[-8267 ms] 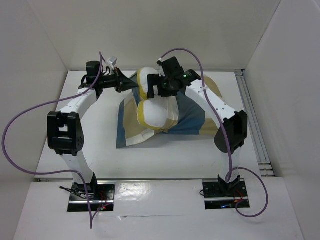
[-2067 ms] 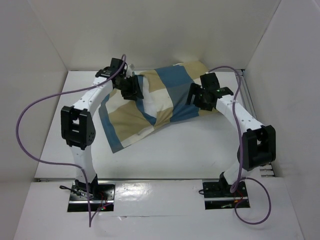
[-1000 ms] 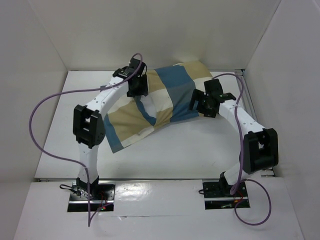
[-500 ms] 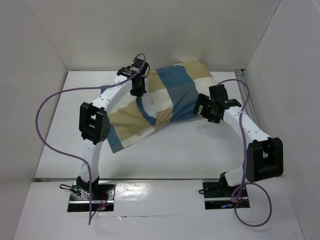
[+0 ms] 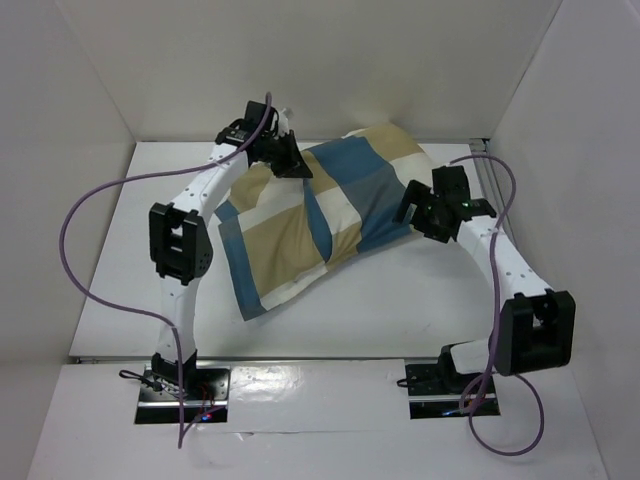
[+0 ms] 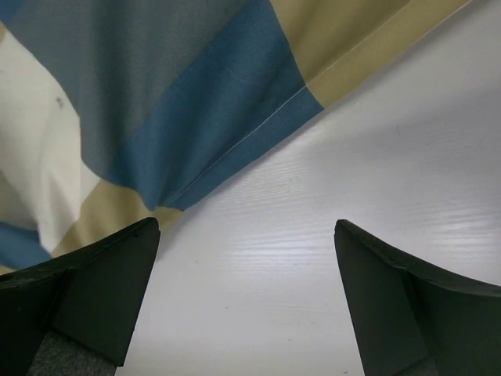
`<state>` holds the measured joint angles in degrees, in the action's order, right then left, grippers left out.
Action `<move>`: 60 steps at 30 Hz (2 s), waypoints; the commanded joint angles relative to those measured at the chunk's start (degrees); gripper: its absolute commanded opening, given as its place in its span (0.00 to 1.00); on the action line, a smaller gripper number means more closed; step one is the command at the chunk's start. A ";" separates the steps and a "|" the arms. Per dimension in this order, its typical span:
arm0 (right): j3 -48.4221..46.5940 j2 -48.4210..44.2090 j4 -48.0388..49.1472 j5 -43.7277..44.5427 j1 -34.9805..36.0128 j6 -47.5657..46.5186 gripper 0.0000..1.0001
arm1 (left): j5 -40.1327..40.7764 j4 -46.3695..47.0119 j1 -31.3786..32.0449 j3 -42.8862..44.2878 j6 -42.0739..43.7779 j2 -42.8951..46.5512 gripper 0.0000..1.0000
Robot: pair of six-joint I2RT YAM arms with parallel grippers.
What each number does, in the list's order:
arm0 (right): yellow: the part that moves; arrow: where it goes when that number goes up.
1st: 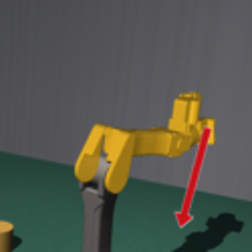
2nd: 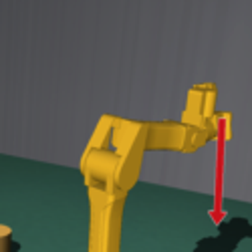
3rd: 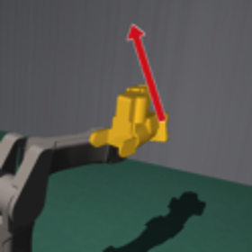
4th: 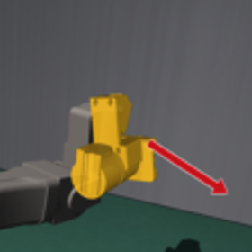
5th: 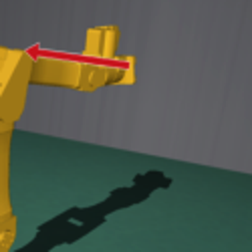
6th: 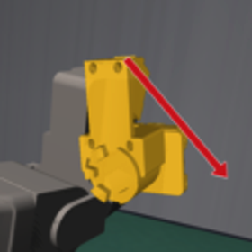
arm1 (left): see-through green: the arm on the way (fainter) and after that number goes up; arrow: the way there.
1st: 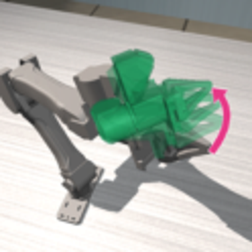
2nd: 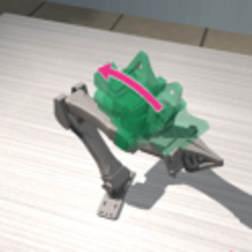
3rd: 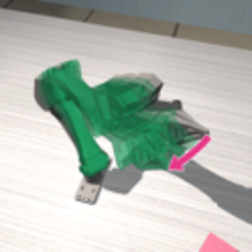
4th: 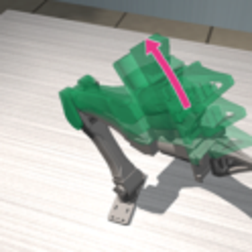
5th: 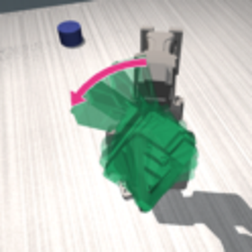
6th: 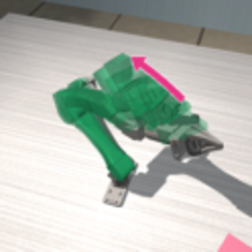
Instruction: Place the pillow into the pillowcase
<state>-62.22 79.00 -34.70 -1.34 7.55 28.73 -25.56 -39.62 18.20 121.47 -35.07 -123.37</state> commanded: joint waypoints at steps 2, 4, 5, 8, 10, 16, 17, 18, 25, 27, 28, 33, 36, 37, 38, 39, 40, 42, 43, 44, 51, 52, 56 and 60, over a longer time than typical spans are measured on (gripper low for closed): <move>3.67 -5.08 2.43 -2.60 -3.84 2.81 1.00 | -10.65 8.95 -0.35 4.29 -6.15 -6.43 0.00; 7.09 -5.09 4.45 -5.49 -5.61 5.45 1.00 | -10.04 3.53 -0.35 7.71 -3.00 -7.15 0.14; 8.41 -4.30 8.20 -7.51 -7.62 5.98 1.00 | -7.95 2.19 -0.35 7.73 -1.86 -6.10 0.28; 10.45 0.16 14.73 -15.52 -9.13 5.99 0.97 | -1.80 -3.68 -0.35 7.73 4.37 -0.66 0.63; 9.57 2.46 17.54 -18.06 -9.13 6.68 0.97 | 0.24 -6.86 -0.88 6.60 6.15 2.68 0.78; 12.12 8.88 33.01 -21.76 -7.91 7.92 0.92 | 7.43 -8.90 -5.53 -18.30 6.94 22.36 0.81; 12.12 10.98 34.33 -23.16 -7.29 7.92 0.92 | 9.63 -8.90 -6.67 -22.38 6.94 24.91 0.80; 12.12 11.96 35.74 -24.05 -5.81 7.92 0.92 | 13.92 -8.90 -7.38 -26.51 3.81 29.98 0.80; 8.09 21.09 46.20 -26.17 8.16 13.80 0.75 | 13.95 -4.16 -13.45 -57.12 -2.72 46.63 0.79; 1.78 27.74 48.49 -27.04 11.85 16.61 0.60 | 15.53 -4.76 -13.45 -60.46 -2.72 48.22 0.79; -1.73 30.40 48.50 -27.91 13.00 18.71 0.54 | 16.15 -4.77 -13.45 -61.08 -2.11 48.92 0.79; -18.28 36.93 42.96 -26.87 17.85 18.73 0.72 | 16.94 -6.44 -18.44 -63.29 -2.11 50.15 0.83; -14.63 31.25 40.42 -25.47 17.24 16.36 0.84 | 20.81 -6.44 -22.31 -63.81 -2.63 51.74 0.87; -12.69 29.04 38.93 -25.46 16.71 15.05 0.87 | 22.38 -5.57 -23.54 -63.81 -3.68 52.44 0.87; -10.67 26.67 38.13 -24.42 16.71 14.17 0.89 | 23.53 -3.99 -24.51 -64.42 -4.56 52.44 0.87; -6.47 24.29 36.91 -22.23 15.66 13.46 0.91 | 24.32 -2.85 -25.48 -65.30 -5.53 52.44 0.94; -4.51 19.31 34.55 -21.17 14.43 12.67 0.93 | 25.03 -1.62 -27.67 -65.31 -6.06 52.44 0.97; 0.48 14.80 31.99 -18.71 13.11 10.65 0.94 | 25.74 0.58 -30.31 -66.01 -8.60 49.82 0.97; 1.65 11.04 29.19 -18.70 11.71 9.95 0.94 | 26.61 1.55 -32.94 -65.49 -9.40 48.76 0.98; 2.70 9.35 27.59 -18.09 11.09 8.37 0.94 | 27.14 2.86 -34.01 -65.48 -11.14 47.88 0.98; 8.33 -0.77 18.80 -16.76 5.46 5.11 0.95 | 28.02 13.60 -38.23 -59.70 -10.73 32.34 0.93; 9.21 -1.56 18.79 -16.76 4.93 5.11 0.95 | 28.72 12.64 -38.23 -56.03 -10.72 29.79 0.95; 14.66 -6.91 17.48 -14.31 1.34 8.26 0.95 | 26.81 12.19 -38.94 -49.14 -8.53 19.16 0.98; 16.69 -10.71 17.47 -12.19 0.01 10.29 0.95 | 25.91 11.59 -38.94 -42.30 -5.37 11.96 0.99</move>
<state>-45.54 71.90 -16.27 -15.90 8.29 37.60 0.97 -28.34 -20.45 74.13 -43.51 -107.81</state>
